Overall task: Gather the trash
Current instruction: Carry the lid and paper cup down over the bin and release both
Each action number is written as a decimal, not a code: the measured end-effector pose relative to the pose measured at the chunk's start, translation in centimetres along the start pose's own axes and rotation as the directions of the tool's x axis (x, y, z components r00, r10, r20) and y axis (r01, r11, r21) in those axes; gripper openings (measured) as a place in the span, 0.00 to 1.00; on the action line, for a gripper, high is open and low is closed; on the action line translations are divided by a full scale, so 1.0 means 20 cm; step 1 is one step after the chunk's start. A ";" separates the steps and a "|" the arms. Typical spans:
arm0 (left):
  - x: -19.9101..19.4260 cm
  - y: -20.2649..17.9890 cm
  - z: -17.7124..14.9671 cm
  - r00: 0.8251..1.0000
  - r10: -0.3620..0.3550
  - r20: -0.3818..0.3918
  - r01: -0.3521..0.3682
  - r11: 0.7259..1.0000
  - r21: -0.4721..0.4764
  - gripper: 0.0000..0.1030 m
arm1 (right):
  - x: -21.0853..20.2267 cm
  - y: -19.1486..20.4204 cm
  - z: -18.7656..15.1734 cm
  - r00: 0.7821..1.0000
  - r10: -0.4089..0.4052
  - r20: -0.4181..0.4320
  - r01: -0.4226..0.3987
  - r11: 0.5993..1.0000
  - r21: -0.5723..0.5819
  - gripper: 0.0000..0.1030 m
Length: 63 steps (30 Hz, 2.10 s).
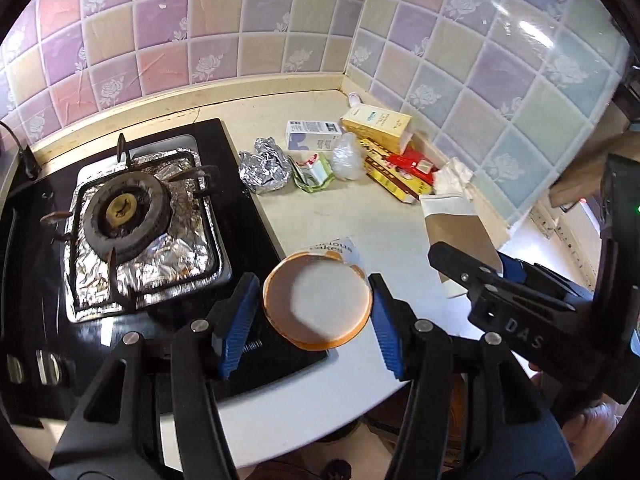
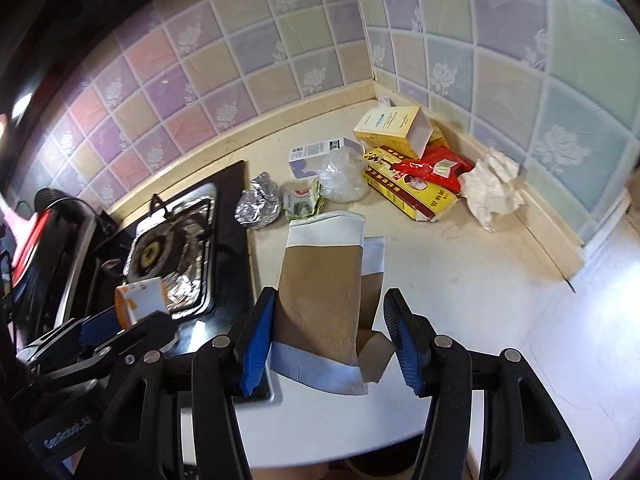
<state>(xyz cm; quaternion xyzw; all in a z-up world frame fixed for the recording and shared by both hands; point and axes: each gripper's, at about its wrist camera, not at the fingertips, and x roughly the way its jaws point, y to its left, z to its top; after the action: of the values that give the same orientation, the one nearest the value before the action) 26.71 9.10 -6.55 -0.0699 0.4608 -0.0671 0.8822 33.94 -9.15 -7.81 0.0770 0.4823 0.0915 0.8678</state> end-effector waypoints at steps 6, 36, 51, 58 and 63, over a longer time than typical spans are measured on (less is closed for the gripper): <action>-0.24 -0.17 -0.20 1.000 -0.013 0.027 0.013 1.000 0.009 0.51 | -0.38 -0.02 -0.22 0.999 0.015 0.038 -0.014 1.000 -0.015 0.53; -0.34 -0.34 -1.28 0.990 -0.009 -0.140 0.011 1.000 0.015 0.51 | -0.62 -0.22 -1.52 0.987 0.044 -0.154 -0.051 0.998 -0.043 0.53; 0.98 -0.10 -1.81 0.898 -0.057 -0.436 0.083 0.996 0.042 0.51 | 0.51 -0.63 -2.22 0.912 -0.047 -0.407 0.110 0.985 0.132 0.53; 1.47 -0.08 -1.99 0.864 -0.067 -0.498 0.130 0.987 0.092 0.51 | 0.98 -0.83 -2.48 0.878 -0.061 -0.475 0.151 0.977 0.153 0.53; 1.64 -0.08 -2.03 0.847 -0.072 -0.528 0.163 0.978 0.128 0.51 | 1.21 -0.92 -2.55 0.850 -0.031 -0.526 0.151 0.971 0.186 0.54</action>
<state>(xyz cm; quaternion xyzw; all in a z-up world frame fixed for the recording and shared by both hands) 11.80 -0.94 -55.51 -0.0028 0.6694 -0.1759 0.7217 4.59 -19.14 -58.43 0.1220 0.7085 0.0134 0.6949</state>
